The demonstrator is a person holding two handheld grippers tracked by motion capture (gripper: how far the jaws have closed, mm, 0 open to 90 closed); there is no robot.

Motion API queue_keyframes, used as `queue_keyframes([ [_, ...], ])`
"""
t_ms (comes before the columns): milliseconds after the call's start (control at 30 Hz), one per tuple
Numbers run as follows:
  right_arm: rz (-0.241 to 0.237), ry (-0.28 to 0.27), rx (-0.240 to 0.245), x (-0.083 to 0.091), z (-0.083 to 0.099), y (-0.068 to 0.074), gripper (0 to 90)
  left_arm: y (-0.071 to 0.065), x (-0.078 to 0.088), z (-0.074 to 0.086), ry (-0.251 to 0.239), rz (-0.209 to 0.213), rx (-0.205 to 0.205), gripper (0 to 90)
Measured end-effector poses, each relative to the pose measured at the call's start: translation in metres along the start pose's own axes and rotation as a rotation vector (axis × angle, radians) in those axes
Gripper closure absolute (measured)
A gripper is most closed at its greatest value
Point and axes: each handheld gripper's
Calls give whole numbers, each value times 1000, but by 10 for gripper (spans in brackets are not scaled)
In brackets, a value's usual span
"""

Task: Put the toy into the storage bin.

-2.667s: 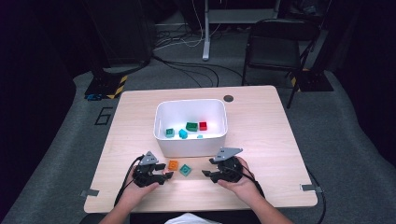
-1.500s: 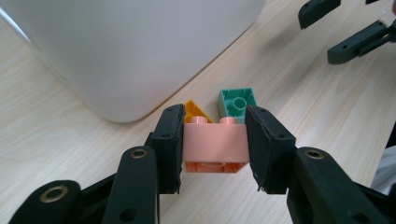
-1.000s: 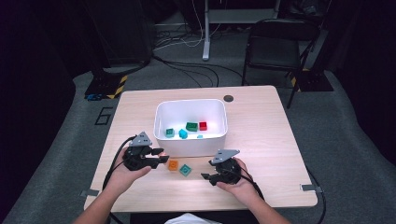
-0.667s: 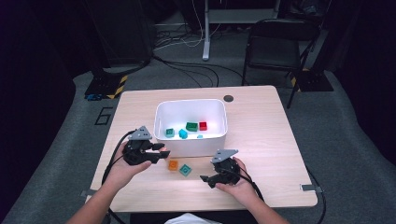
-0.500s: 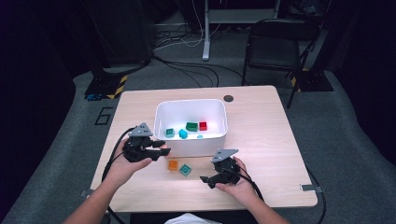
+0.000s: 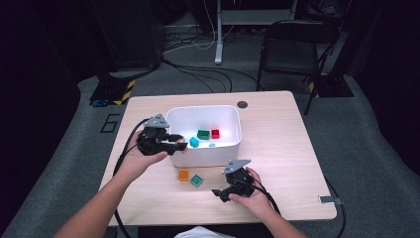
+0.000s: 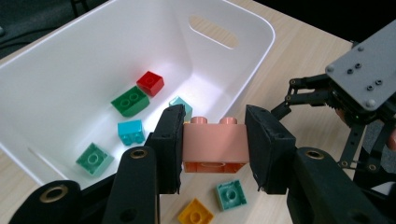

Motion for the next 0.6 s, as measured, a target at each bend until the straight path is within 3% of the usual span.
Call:
queue_keyframes([
  [600,15,-3,-6,0,1,-2,151,28,-39,-41,1,-1,-28,585],
])
Point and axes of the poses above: each handheld gripper's, and its own axes: x roughly backward along the jaws, z roughly out of its underside, y roughly to its left, and after that the axes turned 4 degrees about z, right-handed
